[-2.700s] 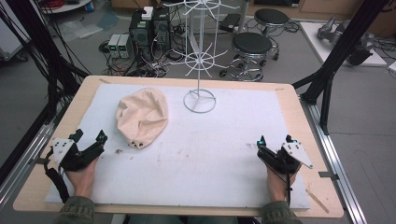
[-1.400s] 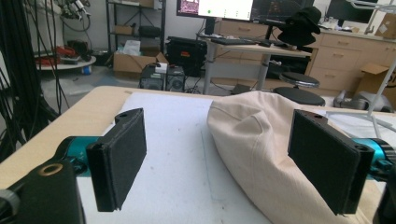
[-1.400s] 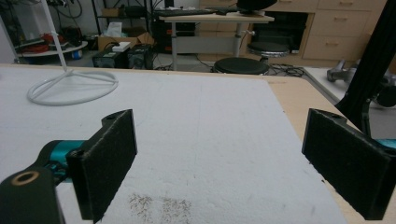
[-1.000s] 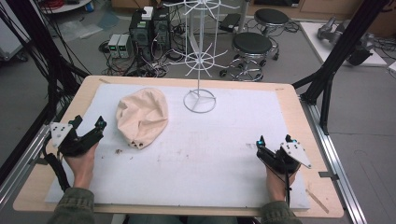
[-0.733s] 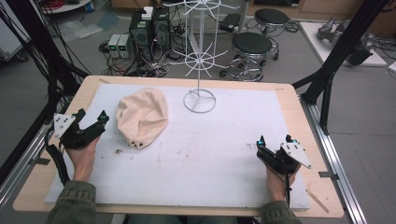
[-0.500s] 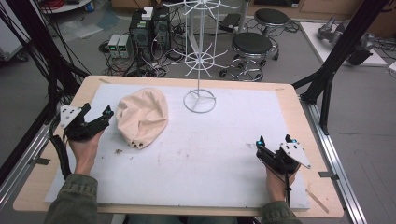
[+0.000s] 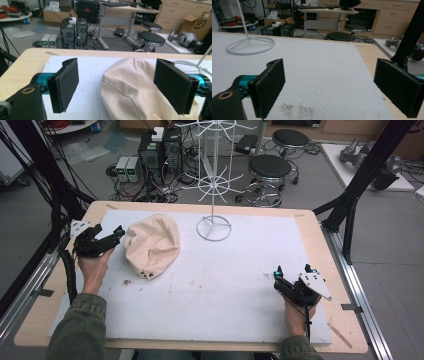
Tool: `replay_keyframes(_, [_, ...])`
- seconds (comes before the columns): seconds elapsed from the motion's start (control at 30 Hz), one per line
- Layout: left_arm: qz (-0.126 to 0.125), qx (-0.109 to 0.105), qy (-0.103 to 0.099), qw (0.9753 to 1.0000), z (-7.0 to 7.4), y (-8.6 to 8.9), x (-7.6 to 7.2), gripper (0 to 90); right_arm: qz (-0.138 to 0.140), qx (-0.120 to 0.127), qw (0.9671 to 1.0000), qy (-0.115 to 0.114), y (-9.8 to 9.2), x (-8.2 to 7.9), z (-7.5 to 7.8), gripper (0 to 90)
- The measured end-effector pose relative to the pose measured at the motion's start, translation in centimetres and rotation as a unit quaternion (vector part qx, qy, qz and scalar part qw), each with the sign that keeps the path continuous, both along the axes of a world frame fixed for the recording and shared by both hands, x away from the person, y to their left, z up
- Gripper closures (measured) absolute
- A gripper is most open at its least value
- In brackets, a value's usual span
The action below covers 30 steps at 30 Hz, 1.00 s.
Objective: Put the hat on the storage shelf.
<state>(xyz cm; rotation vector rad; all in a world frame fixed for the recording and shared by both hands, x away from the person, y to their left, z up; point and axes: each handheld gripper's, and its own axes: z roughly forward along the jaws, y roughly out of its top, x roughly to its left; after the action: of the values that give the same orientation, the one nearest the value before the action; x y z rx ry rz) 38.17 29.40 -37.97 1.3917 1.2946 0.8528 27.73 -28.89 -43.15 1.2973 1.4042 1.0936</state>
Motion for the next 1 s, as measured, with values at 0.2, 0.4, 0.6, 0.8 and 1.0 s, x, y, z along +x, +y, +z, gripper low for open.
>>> replay_keyframes(0.2, [-0.005, 0.015, 0.008, 0.9998, 0.5, 0.0, 1.2, 20.9, 0.0, -0.001, 1.0, 0.0, 0.0, 0.0, 0.0, 9.2])
replay_keyframes(0.4, [-0.022, 0.022, 0.027, 0.9991, 1.0, -0.3, 2.5, 20.7, 0.0, -0.002, 1.0, 0.001, 0.0, 0.0, 0.0, 9.2])
replay_keyframes(0.6, [-0.03, 0.029, 0.04, 0.9984, 1.4, -0.6, 4.2, 20.8, 0.002, -0.003, 1.0, 0.002, 0.0, 0.0, 0.0, 9.2])
replay_keyframes(0.8, [-0.043, 0.038, 0.056, 0.9968, 1.4, -1.2, 6.4, 21.5, 0.005, -0.002, 1.0, 0.005, 0.1, 0.0, 0.0, 9.2])
replay_keyframes(1.0, [-0.05, 0.044, 0.093, 0.9934, 0.6, -1.5, 8.5, 21.6, 0.006, -0.005, 0.9999, 0.006, 0.0, -0.1, 0.0, 9.2])
